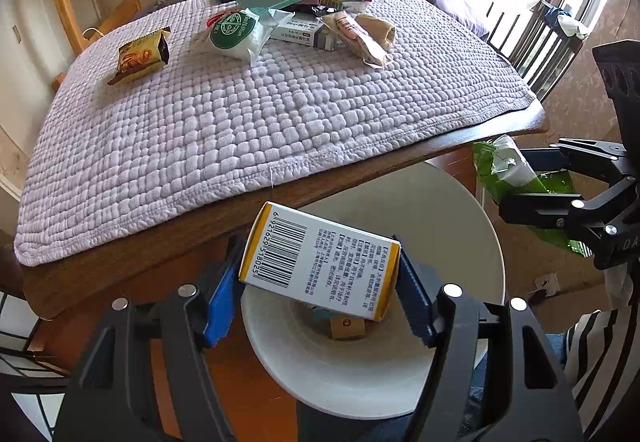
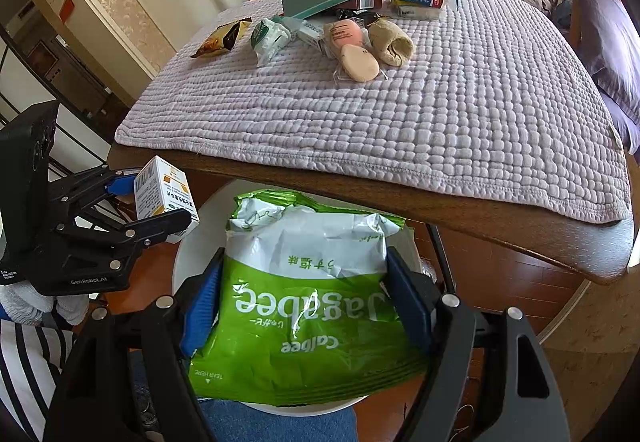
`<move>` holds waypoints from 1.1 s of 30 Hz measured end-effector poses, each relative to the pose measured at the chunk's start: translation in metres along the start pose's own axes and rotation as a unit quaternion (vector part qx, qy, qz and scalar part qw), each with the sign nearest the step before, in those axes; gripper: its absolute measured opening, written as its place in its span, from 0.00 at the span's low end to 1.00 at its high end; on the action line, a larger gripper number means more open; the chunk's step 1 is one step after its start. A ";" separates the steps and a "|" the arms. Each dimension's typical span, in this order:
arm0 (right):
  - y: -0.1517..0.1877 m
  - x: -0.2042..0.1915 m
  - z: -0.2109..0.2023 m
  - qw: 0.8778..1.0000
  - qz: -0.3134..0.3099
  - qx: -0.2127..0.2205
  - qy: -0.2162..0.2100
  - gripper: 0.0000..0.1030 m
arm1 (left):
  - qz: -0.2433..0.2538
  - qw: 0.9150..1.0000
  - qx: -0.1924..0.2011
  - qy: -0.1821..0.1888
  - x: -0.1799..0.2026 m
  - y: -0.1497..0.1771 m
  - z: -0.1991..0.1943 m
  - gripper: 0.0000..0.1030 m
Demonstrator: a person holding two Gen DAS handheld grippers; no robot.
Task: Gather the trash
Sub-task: 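Carry the Jagabee bag and white-yellow box over the white trash bin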
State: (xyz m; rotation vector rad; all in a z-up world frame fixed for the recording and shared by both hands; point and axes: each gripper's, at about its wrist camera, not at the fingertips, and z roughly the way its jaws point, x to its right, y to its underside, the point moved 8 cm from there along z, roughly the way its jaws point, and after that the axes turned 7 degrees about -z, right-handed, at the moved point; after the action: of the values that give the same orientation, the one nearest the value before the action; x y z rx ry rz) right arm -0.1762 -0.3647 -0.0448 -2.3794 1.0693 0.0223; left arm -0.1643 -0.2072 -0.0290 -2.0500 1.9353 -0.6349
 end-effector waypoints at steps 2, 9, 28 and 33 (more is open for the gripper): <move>0.001 0.001 0.000 1.000 0.003 -0.002 0.001 0.73 | 0.000 1.000 -0.003 0.000 0.000 0.002 0.001 0.67; 0.006 0.003 0.001 1.000 0.013 -0.005 0.001 0.73 | 0.001 1.000 -0.011 0.000 -0.002 0.006 0.004 0.67; 0.010 -0.002 0.022 0.999 0.019 -0.028 -0.016 0.73 | 0.012 0.999 -0.043 0.012 0.003 0.020 0.020 0.67; 0.010 -0.002 0.027 0.999 0.021 -0.033 -0.018 0.73 | 0.016 0.999 -0.048 0.010 0.003 0.022 0.025 0.67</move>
State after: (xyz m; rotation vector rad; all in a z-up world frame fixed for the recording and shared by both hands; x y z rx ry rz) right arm -0.1791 -0.3561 -0.0725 -2.4054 1.1165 0.1151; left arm -0.1720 -0.2150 -0.0604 -2.0715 2.0420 -0.5684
